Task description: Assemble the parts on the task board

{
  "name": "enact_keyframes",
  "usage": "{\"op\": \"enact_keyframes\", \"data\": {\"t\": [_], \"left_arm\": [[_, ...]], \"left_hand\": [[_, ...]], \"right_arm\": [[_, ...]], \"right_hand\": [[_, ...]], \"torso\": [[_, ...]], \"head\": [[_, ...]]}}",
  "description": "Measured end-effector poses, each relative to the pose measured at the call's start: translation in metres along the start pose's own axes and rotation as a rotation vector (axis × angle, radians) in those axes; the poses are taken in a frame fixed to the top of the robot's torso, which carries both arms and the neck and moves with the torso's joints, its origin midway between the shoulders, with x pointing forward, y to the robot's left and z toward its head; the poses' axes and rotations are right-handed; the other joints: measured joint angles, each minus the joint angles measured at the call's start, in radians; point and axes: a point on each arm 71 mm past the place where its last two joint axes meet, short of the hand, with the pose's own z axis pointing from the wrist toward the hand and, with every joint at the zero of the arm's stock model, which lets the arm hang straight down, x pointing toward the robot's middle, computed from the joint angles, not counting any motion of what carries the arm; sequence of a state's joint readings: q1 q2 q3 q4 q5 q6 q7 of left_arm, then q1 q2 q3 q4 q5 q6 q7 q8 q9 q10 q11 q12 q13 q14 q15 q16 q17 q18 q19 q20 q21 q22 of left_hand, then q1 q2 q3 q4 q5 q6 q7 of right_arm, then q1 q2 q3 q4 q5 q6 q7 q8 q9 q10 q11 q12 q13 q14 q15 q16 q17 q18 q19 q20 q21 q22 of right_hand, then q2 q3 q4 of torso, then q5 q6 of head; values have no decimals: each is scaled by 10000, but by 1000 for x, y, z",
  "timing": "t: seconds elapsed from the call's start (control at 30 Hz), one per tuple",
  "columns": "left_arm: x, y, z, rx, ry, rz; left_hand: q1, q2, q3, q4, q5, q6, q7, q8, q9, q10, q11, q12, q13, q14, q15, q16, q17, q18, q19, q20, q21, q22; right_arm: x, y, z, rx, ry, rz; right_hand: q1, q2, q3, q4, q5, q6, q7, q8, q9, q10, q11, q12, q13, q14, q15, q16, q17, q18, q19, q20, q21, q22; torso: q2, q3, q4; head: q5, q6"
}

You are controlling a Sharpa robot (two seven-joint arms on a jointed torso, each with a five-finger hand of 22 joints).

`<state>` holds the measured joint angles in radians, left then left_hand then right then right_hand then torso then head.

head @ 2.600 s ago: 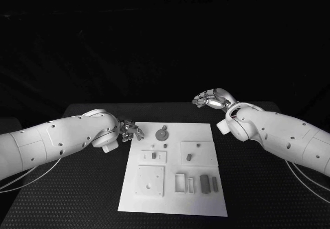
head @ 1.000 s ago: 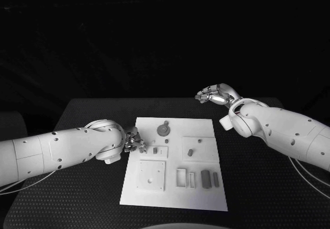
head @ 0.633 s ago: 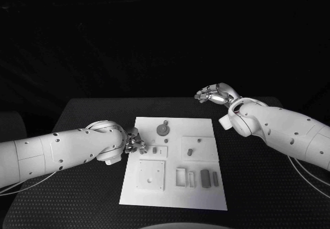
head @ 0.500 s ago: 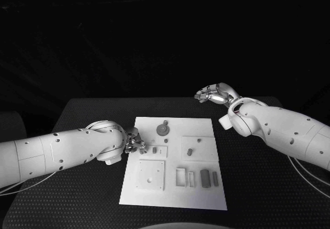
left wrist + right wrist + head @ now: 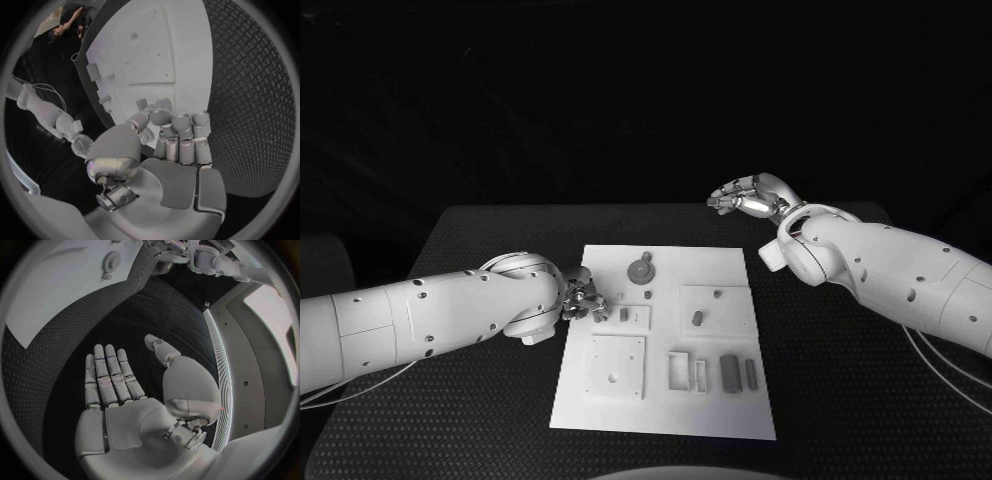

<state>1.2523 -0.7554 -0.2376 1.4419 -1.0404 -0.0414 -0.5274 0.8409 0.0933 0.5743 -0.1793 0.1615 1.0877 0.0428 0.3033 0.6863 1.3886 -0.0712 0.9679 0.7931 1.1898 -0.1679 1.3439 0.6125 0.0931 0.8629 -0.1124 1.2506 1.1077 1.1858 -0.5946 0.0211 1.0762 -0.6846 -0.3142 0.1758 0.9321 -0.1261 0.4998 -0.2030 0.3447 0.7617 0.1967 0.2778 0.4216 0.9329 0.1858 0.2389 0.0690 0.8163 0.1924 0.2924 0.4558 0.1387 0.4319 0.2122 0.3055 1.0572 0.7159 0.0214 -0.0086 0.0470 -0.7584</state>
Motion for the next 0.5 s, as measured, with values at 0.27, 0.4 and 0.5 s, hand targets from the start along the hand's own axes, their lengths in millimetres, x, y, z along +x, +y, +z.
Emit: {"op": "enact_keyframes", "data": {"t": [0.27, 0.4, 0.5], "left_arm": [[1, 2, -2, 21, -142, -37], [0, 4, -3, 23, -260, -79], [2, 4, -4, 40, -319, -117]], "left_hand": [[25, 3, -8, 6, -19, 16, 13, -19, -4, 1, 1, 0, -9, 1, 4, 0, 0, 0, 0, 0, 0, -11], [9, 21, 18, -21, 19, 17, 13, -62, -16, 2, 1, 0, -10, 1, 6, -1, 1, 0, 0, 0, 38, -20], [-27, 57, 18, -21, 20, 16, 13, -41, -11, 2, 1, 0, -10, 2, 8, -1, 0, 1, 0, 0, 38, -29]], "right_arm": [[0, 0, 0, 5, -2, -2], [0, 0, 0, 7, -1, -2], [0, 0, 0, 10, -3, -3]], "right_hand": [[0, 0, -2, 2, 0, 0, 0, 0, 1, 0, 0, 0, 0, 0, 0, 0, 0, 1, 0, 0, 0, 12], [0, 0, -2, 2, 0, 0, 0, 0, -8, 0, 0, 0, 0, 0, 0, 0, -9, 1, 0, 0, 0, 13], [0, 0, -2, 2, 0, 0, 0, 0, -8, 0, 0, 0, 0, 0, 0, 0, -9, 1, 0, 0, 0, 23]], "torso": [[0, -6, -3], [0, -9, -3], [0, -10, -1]], "head": [[0, -8], [-11, -11], [-14, -17]]}}
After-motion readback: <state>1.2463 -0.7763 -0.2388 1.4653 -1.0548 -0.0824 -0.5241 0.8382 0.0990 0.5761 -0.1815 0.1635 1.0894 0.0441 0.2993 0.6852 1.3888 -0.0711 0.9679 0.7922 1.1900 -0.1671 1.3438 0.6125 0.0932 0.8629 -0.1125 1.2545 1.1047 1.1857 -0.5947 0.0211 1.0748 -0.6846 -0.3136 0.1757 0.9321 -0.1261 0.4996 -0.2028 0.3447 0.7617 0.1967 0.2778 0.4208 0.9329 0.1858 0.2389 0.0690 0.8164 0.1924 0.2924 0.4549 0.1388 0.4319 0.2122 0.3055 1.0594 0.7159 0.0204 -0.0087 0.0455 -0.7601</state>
